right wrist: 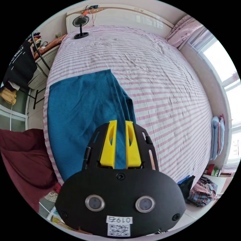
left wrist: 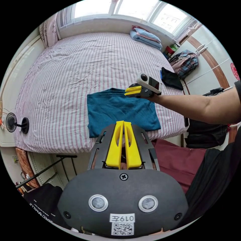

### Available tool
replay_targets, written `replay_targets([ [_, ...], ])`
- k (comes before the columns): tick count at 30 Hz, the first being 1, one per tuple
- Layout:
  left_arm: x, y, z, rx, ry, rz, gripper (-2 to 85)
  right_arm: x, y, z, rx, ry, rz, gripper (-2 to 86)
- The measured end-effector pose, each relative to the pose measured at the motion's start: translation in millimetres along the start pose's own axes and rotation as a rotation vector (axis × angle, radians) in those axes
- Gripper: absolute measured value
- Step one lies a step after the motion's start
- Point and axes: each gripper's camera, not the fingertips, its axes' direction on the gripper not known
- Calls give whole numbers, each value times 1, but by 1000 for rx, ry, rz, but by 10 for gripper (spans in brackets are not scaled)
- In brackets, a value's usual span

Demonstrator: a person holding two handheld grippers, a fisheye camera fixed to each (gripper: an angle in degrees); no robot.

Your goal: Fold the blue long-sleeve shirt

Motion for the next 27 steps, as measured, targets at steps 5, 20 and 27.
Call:
replay_targets([
  [5,-15,5,10,-38,36,-104,7,34,-37,39,-39,-48,-34,80],
  [20,-70,-37,13,-33,99,-216,7,108,-82,70,-40,-167,-158,123],
  [27,-88,-61,17,-40,123,-207,8,162,-90,89,-17,-252,-42,66],
])
